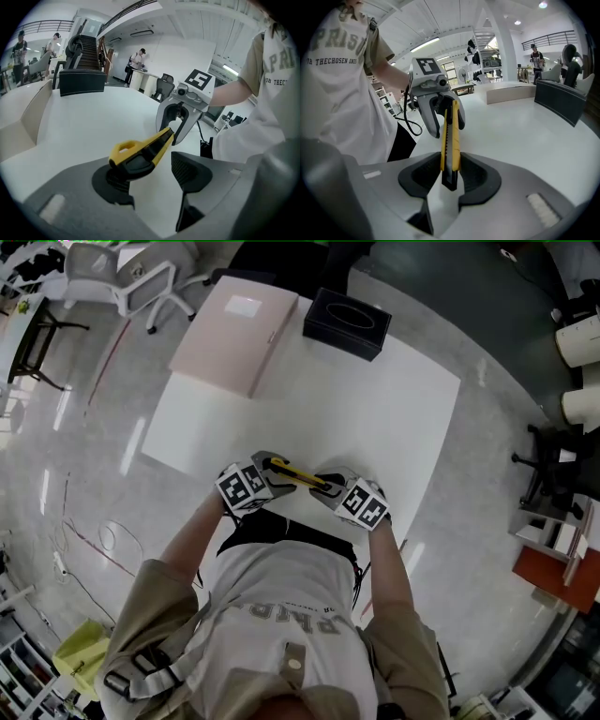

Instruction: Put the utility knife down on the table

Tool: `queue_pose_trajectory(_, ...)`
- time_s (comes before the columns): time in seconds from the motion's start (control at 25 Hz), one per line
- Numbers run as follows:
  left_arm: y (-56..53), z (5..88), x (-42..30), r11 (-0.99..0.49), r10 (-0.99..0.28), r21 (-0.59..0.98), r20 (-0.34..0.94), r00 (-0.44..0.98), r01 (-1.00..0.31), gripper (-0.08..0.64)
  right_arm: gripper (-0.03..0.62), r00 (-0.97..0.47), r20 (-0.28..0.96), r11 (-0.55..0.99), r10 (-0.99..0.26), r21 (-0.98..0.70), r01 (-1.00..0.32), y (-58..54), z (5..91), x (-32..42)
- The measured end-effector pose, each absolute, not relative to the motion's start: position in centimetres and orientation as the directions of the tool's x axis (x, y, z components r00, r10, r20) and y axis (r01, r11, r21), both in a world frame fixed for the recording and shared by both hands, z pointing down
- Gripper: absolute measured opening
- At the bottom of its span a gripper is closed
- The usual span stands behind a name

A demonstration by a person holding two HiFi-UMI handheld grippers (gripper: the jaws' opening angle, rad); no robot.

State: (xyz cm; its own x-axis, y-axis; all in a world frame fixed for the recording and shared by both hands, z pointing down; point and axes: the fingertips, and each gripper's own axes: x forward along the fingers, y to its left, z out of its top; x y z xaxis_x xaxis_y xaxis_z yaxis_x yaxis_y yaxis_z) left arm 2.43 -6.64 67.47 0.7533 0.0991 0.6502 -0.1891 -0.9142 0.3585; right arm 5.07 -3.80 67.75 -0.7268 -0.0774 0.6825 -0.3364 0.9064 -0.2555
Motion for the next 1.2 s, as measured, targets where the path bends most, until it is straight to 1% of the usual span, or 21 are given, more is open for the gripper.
queue_pose_trajectory(0.24, -7.1, 68.0, 2.3, -0.932, 0.085, 0.314, 0.679, 0.730, -0.183, 0.258, 0.126, -0.702, 0.707, 0.909, -0.086, -0.233, -0.345, -4.0, 68.2, 5.1)
queue_pose_trajectory(0.48, -6.7, 68.1, 2.2, -0.936, 0.093, 0.304, 0.703, 0.705, -0.180, 0.265, 0.126, -0.661, 0.749, 0.921, -0.051, -0.220, -0.321, -2.8, 68.7, 5.1)
queue_pose_trajectory(0.76, -6.6, 68.4, 2.2, -0.937, 0.109, 0.306, 0.711, 0.695, -0.166, 0.264, 0.126, -0.663, 0.747, 0.917, -0.051, -0.228, -0.326, -2.8, 69.1, 5.0)
queue_pose_trajectory(1.2, -6.5, 69.6, 1.2, -0.957, 0.125, 0.265, 0.745, 0.655, -0.119, 0.249, 0.123, -0.710, 0.705, 0.911, 0.001, -0.293, -0.289, -2.9, 68.8, 4.4)
